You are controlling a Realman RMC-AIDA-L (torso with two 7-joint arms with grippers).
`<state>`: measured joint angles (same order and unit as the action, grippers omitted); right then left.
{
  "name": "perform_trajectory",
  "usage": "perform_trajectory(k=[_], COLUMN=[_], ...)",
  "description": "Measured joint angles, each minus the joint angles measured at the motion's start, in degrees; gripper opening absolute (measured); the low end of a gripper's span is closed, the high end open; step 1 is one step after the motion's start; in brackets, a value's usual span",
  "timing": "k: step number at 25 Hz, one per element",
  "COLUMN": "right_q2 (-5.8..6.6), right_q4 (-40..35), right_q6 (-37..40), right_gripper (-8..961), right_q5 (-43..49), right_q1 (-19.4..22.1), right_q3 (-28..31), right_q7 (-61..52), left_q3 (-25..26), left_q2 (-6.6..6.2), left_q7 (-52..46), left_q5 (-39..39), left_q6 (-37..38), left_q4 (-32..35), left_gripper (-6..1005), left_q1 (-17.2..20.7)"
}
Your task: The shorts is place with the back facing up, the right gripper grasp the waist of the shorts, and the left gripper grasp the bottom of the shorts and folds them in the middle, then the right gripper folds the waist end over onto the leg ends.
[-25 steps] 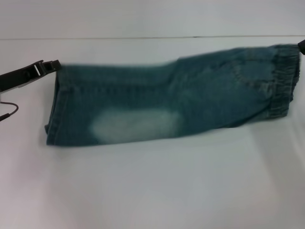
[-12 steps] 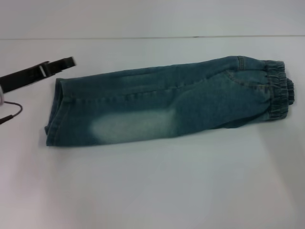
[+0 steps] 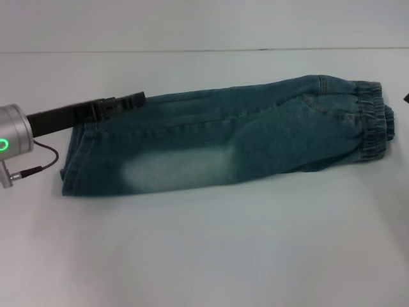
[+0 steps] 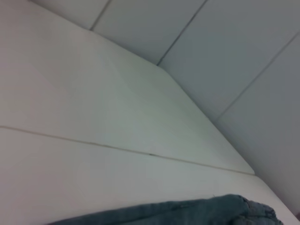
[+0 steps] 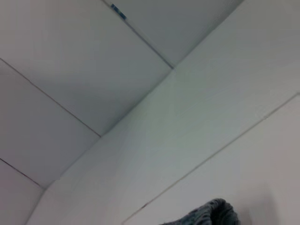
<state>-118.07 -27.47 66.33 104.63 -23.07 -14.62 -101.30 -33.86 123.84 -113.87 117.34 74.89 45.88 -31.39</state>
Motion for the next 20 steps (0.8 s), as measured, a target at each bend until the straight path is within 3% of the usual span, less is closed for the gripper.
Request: perform_trajectory(k=[9, 20], right_q2=[0.77, 0.88], right_q4=[0.7, 1.2], right_q6=[-5.5, -12.3], right_gripper=[957, 958], right_q5=[1.5, 1.6], right_q1=[-3.3, -5.5], right_q3=[-2.6, -9.9], right_q7=[-2.4, -6.0], left_q3=[-1.7, -2.5], left_q2=[0.08, 0.17], left_q7=[0.1, 0.0], left_q5=[-0.1, -0.1], left_q6=[-0.3, 0.0], left_q4=[-0.9, -1.6], left_gripper=[942, 949], left_q1=[0.2, 0.4])
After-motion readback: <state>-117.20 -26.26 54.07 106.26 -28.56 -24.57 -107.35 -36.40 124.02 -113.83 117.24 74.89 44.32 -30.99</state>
